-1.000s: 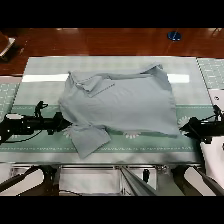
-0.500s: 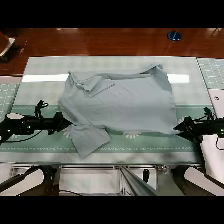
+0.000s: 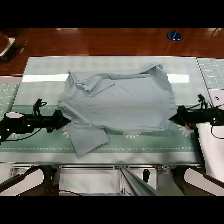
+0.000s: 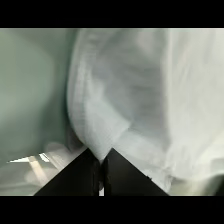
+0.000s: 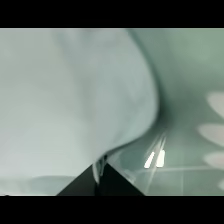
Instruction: Fold the shirts.
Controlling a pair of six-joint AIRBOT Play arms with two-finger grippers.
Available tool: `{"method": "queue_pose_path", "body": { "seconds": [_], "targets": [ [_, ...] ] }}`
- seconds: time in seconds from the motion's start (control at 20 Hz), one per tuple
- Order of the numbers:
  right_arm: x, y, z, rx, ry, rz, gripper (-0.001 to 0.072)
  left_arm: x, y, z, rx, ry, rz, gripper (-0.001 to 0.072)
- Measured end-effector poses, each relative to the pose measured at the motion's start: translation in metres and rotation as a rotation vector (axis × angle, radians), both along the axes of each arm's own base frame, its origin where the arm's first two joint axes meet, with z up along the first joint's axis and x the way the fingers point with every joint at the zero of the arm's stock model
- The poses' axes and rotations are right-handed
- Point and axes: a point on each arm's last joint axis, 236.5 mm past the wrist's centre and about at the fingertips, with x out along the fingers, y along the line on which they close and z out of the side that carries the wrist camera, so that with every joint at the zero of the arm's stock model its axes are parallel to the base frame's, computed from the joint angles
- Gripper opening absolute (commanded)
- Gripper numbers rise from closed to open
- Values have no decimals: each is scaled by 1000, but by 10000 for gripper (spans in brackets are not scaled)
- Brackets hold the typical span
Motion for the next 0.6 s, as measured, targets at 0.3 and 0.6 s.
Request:
{"method": "queue_pose_path", "body": {
  "seconds": [0.3,0.6],
  "targets": [
    [99,-5,178,-143,-447,117,17,106,-6,202,-143,-582,60,20],
    [79,5,418,-378,-993,109,17,94,19,456,127,-1203,79,19]
  ]
}}
